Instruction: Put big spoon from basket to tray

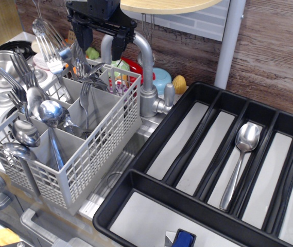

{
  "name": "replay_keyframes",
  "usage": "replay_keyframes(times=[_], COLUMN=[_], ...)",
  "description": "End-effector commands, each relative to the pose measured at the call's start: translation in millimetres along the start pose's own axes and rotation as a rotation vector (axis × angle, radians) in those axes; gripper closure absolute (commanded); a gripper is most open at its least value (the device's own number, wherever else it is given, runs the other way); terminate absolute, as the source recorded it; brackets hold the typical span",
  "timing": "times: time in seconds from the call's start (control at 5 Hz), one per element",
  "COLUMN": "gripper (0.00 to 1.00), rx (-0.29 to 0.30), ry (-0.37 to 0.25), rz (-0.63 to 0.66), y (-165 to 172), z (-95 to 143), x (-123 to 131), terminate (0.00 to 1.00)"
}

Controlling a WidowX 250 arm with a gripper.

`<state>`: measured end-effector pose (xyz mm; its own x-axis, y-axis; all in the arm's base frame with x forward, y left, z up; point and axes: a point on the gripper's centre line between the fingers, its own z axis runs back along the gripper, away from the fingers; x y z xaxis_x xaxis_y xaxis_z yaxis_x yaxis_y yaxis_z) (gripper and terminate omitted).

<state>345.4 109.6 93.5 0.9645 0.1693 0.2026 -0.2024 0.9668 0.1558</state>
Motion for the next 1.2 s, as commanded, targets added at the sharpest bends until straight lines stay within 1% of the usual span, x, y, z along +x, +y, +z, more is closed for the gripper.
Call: replay_keyframes(times=[0.0,0.2,0.4,0.6,0.8,1.0], gripper=[0.0,0.0,0.0,0.0,0.0,0.0], rx=[0.0,0.094,0.12,0.13,0.123,0.104], ry=[0.0,-0.035,-0.052,-0.071,-0.074,-0.078], rz=[0.0,-0.084,-0.109,-0.133,-0.144,-0.147], y=[0,3,5,9,9,12], z=[0,-9,-15,-23,-31,-40], x=[0,0,1,4,5,6], terminate=[0.0,0.0,0.0,0.0,0.0,0.0])
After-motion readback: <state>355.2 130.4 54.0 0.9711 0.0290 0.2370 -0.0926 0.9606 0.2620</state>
